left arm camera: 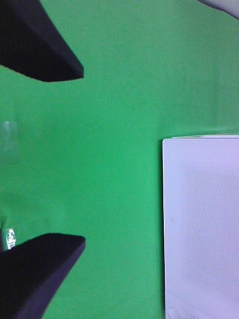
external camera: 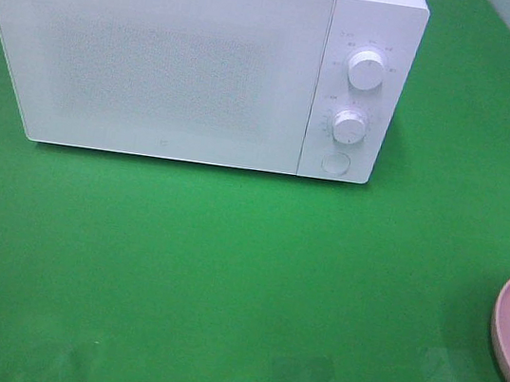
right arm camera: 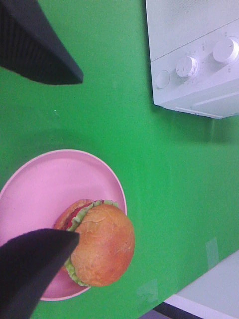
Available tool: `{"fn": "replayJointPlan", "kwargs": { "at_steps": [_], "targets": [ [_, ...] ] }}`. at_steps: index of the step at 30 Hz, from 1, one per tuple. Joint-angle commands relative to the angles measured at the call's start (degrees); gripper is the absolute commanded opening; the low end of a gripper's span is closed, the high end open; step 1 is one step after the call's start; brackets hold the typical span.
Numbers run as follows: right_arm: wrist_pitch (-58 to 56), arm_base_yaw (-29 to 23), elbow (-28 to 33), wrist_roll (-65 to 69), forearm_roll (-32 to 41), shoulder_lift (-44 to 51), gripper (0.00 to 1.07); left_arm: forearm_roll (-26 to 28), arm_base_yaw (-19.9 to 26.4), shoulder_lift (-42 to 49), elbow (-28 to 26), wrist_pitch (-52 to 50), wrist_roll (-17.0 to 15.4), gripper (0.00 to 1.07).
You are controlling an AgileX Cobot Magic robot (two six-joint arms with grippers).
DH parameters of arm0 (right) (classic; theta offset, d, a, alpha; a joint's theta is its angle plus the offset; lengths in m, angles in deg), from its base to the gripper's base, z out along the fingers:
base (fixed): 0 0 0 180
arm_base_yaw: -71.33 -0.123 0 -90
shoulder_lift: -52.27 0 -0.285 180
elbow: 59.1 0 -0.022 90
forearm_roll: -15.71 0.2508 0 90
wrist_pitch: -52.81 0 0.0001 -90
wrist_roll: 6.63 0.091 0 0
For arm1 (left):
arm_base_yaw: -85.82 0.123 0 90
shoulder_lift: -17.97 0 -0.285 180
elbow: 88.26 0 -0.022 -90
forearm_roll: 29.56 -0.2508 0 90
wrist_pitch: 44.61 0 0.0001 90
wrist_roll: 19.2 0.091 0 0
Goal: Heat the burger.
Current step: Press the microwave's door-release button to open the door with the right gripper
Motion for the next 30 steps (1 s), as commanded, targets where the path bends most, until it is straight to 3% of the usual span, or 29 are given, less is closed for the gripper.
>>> {"fn": "replayJointPlan", "kwargs": {
  "at_steps": [1, 15, 24, 30],
  "targets": [
    [0.57, 0.29, 0.17, -0.34, 0.29, 1.49, 0.75, 0.00, 0.00, 0.23, 0.11, -0.92, -0.40, 0.76],
    [0.57, 0.29, 0.17, -0.23, 0.34, 1.49, 0.75, 0.00, 0.00, 0.23, 0.11, -0.92, -0.40, 0.76],
    [3.32, 0.29, -1.89, 1.38, 5.50, 1.20, 0.75, 0.00, 0.00, 0.23, 0.11, -0.92, -0.40, 0.76],
    [5.96, 0.29, -3.78, 1.55, 7.10, -5.67, 0.75, 0.00, 0.00, 0.23, 0.11, -0.92, -0.40, 0.76]
  ]
}}
